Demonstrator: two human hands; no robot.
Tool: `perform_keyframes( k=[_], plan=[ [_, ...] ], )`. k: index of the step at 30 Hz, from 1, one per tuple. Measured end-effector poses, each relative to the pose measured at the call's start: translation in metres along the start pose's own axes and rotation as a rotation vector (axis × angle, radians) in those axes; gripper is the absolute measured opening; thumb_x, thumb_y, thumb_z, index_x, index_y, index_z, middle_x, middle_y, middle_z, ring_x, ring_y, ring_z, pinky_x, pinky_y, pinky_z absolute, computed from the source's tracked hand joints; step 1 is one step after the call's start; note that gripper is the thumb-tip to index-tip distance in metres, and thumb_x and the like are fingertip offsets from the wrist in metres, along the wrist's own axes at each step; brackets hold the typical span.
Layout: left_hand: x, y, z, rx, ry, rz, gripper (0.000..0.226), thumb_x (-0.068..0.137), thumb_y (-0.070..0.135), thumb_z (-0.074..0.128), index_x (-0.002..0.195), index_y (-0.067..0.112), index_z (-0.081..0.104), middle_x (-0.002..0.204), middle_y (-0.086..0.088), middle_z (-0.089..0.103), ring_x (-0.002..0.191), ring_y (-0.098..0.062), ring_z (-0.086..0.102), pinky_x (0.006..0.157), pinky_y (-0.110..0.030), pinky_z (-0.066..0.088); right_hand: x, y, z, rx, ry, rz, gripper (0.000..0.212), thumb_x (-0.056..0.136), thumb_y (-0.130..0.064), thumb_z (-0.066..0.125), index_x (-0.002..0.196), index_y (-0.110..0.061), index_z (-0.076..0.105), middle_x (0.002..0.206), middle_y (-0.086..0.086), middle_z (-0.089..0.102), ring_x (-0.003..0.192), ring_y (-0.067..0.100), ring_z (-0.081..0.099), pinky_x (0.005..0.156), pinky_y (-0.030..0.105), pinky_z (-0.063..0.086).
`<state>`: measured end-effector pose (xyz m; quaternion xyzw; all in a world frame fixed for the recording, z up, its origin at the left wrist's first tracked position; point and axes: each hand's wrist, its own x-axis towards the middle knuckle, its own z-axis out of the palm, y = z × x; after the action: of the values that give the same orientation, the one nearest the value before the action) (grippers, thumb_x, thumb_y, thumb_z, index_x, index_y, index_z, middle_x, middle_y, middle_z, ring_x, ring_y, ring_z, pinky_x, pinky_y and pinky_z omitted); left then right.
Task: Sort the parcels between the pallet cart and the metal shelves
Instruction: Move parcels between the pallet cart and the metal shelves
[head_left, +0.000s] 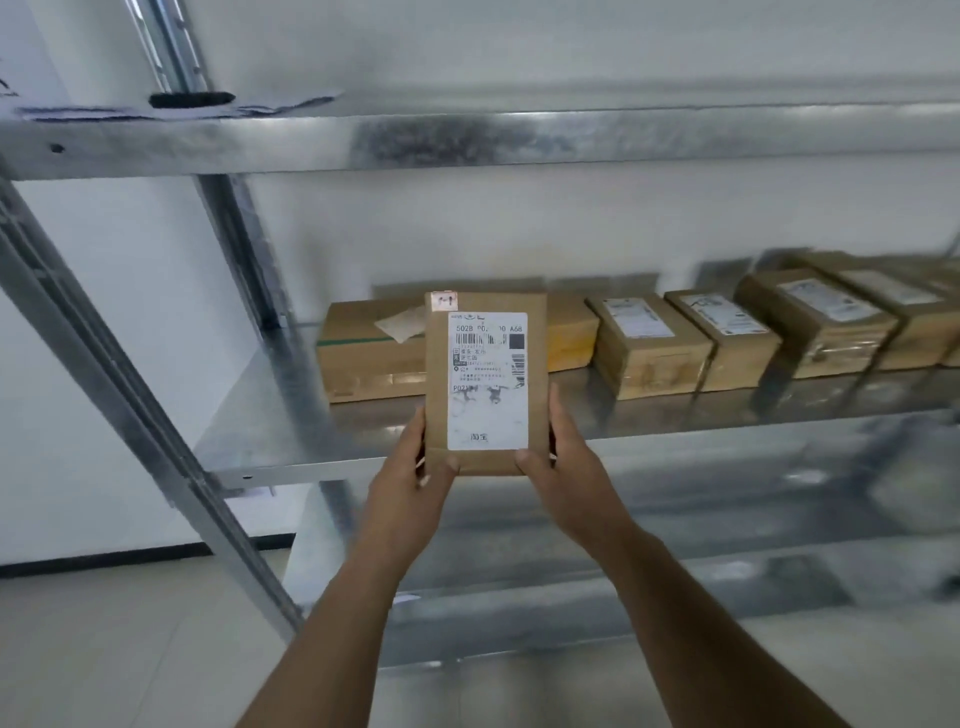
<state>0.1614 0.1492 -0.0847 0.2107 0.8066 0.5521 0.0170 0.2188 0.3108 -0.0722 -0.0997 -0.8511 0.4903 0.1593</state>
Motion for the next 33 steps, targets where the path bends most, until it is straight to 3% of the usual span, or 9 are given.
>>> perform_keyframes(
  k=[2, 4, 8, 13, 16, 17, 22, 27, 33],
  plan=[
    [0.003, 0.013, 0.030, -0.016, -0.021, 0.007, 0.063, 0.093, 0.018, 0.055, 0.144, 0.042, 0.027, 0.128, 0.017, 0.056, 0.113, -0.002, 0.055, 0.094, -0.022, 0.045, -0.006, 0.012, -0.029, 0.018, 0.038, -0.001, 0.063, 0.098, -0.022, 0.048, 0.150, -0.032, 0.013, 0.146, -0.010, 0.043, 0.130, 0.009, 0.044, 0.104, 0.037, 0.044],
    [0.003, 0.027, 0.065, -0.027, -0.042, 0.020, 0.065, 0.091, 0.015, 0.056, 0.143, 0.042, 0.029, 0.125, 0.019, 0.057, 0.110, 0.004, 0.054, 0.085, -0.007, 0.042, -0.014, 0.028, -0.061, 0.025, 0.084, 0.007, 0.058, 0.098, -0.024, 0.049, 0.144, -0.040, 0.018, 0.143, -0.014, 0.046, 0.127, 0.006, 0.046, 0.100, 0.030, 0.046],
    [0.000, 0.058, 0.138, -0.070, -0.145, 0.026, 0.063, 0.092, 0.016, 0.056, 0.143, 0.040, 0.028, 0.122, 0.022, 0.057, 0.107, 0.013, 0.051, 0.080, 0.000, 0.041, -0.031, 0.060, -0.132, -0.002, 0.149, 0.029, 0.054, 0.097, -0.025, 0.050, 0.136, -0.048, 0.019, 0.132, -0.025, 0.047, 0.113, -0.004, 0.049, 0.078, 0.004, 0.044],
    [-0.001, 0.101, 0.220, -0.072, -0.220, 0.055, 0.066, 0.093, 0.020, 0.054, 0.145, 0.043, 0.022, 0.131, 0.017, 0.054, 0.117, -0.004, 0.051, 0.095, -0.021, 0.043, -0.048, 0.096, -0.214, -0.057, 0.215, 0.073, 0.060, 0.097, -0.027, 0.048, 0.148, -0.028, 0.018, 0.141, -0.012, 0.049, 0.123, 0.008, 0.050, 0.099, 0.031, 0.047],
    [-0.005, 0.122, 0.263, -0.078, -0.258, 0.060, 0.066, 0.093, 0.022, 0.055, 0.145, 0.044, 0.021, 0.132, 0.016, 0.054, 0.119, -0.005, 0.051, 0.102, -0.033, 0.043, -0.058, 0.117, -0.256, -0.094, 0.274, 0.047, 0.044, 0.097, -0.026, 0.049, 0.133, -0.037, 0.028, 0.125, -0.026, 0.052, 0.110, -0.001, 0.052, 0.081, 0.009, 0.048],
    [-0.006, 0.127, 0.277, -0.080, -0.264, 0.061, 0.066, 0.093, 0.022, 0.055, 0.145, 0.043, 0.021, 0.132, 0.016, 0.054, 0.118, -0.005, 0.051, 0.102, -0.035, 0.043, -0.061, 0.124, -0.268, -0.103, 0.289, 0.052, 0.043, 0.097, -0.026, 0.049, 0.132, -0.036, 0.028, 0.123, -0.027, 0.052, 0.109, 0.000, 0.052, 0.079, 0.009, 0.048],
    [-0.011, 0.149, 0.344, -0.088, -0.301, 0.063, 0.067, 0.093, 0.022, 0.056, 0.146, 0.043, 0.021, 0.131, 0.017, 0.054, 0.116, -0.005, 0.053, 0.095, -0.026, 0.046, -0.073, 0.166, -0.328, -0.141, 0.292, 0.106, 0.061, 0.098, -0.026, 0.047, 0.150, -0.022, 0.015, 0.143, -0.001, 0.046, 0.126, 0.017, 0.048, 0.097, 0.042, 0.049],
    [-0.012, 0.170, 0.406, -0.079, -0.379, 0.057, 0.067, 0.093, 0.025, 0.055, 0.143, 0.050, 0.018, 0.127, 0.023, 0.053, 0.109, 0.003, 0.053, 0.079, -0.011, 0.038, -0.092, 0.199, -0.381, -0.102, 0.345, 0.125, 0.062, 0.098, -0.020, 0.050, 0.149, -0.020, 0.016, 0.145, -0.001, 0.043, 0.128, 0.019, 0.045, 0.094, 0.044, 0.051],
    [0.001, 0.194, 0.478, -0.055, -0.505, 0.131, 0.067, 0.092, 0.023, 0.054, 0.145, 0.045, 0.020, 0.131, 0.023, 0.050, 0.114, -0.001, 0.050, 0.087, -0.016, 0.040, -0.112, 0.228, -0.435, -0.088, 0.436, 0.200, 0.071, 0.097, -0.011, 0.048, 0.152, -0.025, 0.006, 0.151, -0.003, 0.035, 0.134, 0.019, 0.040, 0.098, 0.049, 0.048]
  ],
)
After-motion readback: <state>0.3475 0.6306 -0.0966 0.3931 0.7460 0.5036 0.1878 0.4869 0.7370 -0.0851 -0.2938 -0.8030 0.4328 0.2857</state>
